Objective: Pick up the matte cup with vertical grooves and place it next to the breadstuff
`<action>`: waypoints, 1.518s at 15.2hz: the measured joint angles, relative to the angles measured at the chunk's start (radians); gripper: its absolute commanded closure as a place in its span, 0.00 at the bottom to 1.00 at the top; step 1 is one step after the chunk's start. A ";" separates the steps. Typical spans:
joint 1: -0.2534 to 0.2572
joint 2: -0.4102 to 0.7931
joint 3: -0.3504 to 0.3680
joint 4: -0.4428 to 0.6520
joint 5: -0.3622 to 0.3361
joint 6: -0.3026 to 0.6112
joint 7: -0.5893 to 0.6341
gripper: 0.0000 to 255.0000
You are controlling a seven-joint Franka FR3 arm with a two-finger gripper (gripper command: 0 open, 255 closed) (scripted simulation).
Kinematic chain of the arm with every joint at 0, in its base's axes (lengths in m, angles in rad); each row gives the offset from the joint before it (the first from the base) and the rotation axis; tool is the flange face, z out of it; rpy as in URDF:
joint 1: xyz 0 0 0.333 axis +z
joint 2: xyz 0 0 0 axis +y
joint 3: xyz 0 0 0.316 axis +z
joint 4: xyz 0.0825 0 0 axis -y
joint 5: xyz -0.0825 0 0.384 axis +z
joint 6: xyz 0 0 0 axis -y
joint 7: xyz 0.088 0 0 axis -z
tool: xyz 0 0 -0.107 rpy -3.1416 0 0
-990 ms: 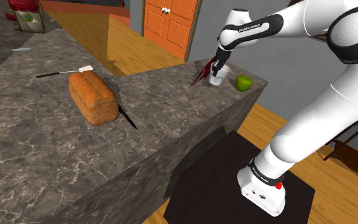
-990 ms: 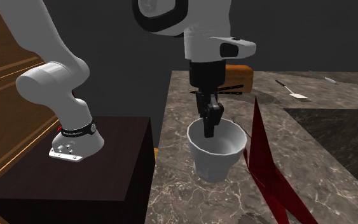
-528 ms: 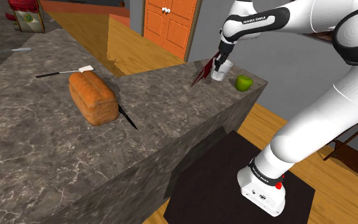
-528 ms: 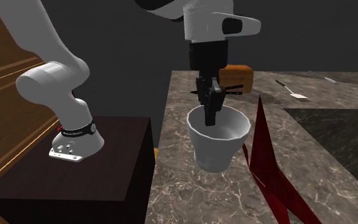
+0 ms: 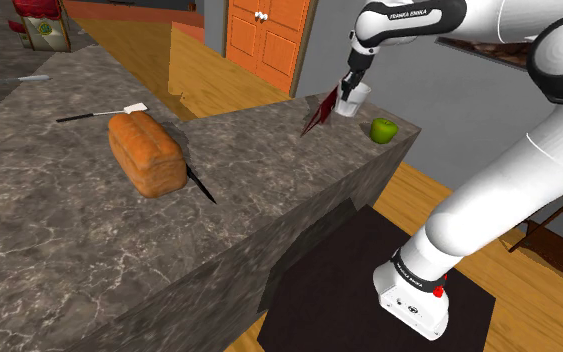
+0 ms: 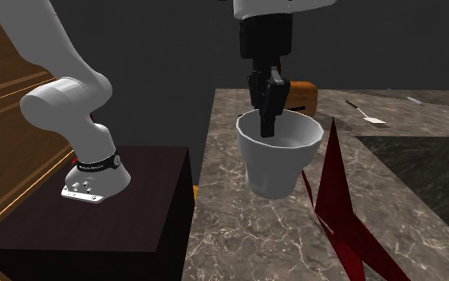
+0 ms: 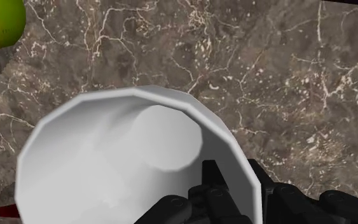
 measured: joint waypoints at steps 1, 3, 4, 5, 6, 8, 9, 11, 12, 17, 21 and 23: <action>0.000 -0.003 0.001 0.009 0.000 -0.012 -0.001 1.00; 0.001 -0.004 0.001 0.034 0.002 -0.038 -0.004 1.00; 0.001 -0.007 0.002 0.045 0.002 -0.051 -0.006 1.00; -0.001 -0.008 0.000 0.055 0.003 -0.062 -0.012 1.00; 0.000 -0.010 0.001 0.066 0.003 -0.075 -0.012 1.00; 0.003 -0.007 0.004 0.095 0.005 -0.102 -0.011 1.00; 0.006 -0.017 0.010 0.094 0.003 -0.112 -0.002 1.00; 0.023 -0.033 0.036 0.085 -0.002 -0.125 0.039 1.00; 0.031 -0.038 0.048 0.075 -0.003 -0.122 0.060 1.00; 0.078 -0.069 0.125 0.039 -0.007 -0.137 0.184 1.00; 0.118 -0.094 0.191 0.029 -0.004 -0.168 0.285 1.00; 0.136 -0.093 0.221 0.026 -0.001 -0.172 0.332 1.00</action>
